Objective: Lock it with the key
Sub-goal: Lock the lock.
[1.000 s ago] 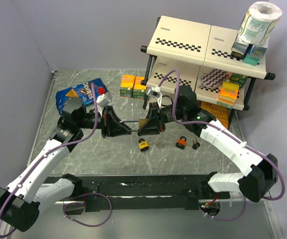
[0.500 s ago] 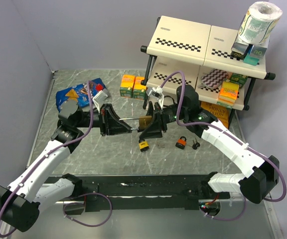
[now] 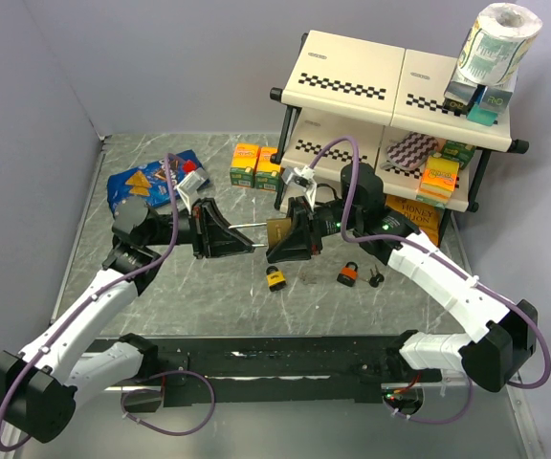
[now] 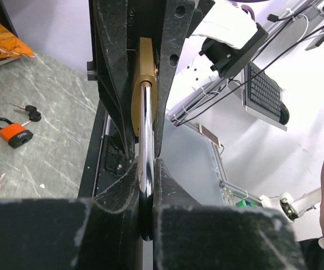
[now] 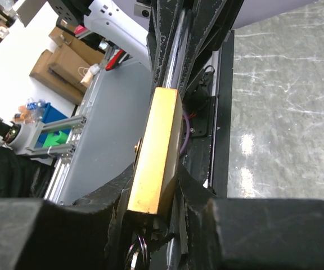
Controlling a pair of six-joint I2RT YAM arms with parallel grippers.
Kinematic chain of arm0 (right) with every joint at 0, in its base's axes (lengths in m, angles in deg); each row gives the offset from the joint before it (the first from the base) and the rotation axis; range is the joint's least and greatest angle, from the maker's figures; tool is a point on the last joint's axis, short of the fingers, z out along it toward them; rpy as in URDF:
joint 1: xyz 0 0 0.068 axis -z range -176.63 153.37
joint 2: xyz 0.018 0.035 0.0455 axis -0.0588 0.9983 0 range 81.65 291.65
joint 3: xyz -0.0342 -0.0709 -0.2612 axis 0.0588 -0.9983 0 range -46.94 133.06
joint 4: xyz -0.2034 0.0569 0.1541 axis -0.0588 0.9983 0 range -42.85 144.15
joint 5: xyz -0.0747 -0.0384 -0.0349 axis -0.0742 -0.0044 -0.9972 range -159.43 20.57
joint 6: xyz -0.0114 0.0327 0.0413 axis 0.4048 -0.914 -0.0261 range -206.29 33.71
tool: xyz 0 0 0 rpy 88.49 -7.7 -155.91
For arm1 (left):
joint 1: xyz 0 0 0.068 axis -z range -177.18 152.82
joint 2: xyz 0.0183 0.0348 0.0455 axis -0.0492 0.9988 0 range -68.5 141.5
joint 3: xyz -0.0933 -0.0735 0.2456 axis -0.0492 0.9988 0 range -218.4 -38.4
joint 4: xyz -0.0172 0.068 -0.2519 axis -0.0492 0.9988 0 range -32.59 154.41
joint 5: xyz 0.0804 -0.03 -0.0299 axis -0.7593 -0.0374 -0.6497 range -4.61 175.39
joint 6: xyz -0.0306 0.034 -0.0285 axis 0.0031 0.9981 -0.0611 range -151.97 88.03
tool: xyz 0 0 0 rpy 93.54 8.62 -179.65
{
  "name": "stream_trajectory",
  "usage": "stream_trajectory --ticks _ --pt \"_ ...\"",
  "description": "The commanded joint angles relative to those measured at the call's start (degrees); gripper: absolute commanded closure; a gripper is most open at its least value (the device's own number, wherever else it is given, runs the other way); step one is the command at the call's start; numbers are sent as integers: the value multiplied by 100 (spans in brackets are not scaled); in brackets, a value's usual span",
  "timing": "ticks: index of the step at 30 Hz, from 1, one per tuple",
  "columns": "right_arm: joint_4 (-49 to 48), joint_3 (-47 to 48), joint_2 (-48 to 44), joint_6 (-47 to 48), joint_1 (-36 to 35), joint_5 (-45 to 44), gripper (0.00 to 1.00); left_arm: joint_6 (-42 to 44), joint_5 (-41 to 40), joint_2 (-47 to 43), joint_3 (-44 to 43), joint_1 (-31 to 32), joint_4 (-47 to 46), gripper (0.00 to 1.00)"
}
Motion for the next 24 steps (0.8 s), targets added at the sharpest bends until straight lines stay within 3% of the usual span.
stream_trajectory --ticks 1,8,14,24 --pt "-490 273 -14 -7 -376 154 84 -56 -652 7 -69 306 -820 99" --pt "-868 185 56 -463 -464 277 100 918 -898 -46 -201 605 -196 99" --pt "-1115 273 135 -798 -499 444 100 1385 -872 -81 -201 737 252 99" --pt "-1000 378 328 -552 -719 189 100 964 -977 147 -280 1071 -152 99"
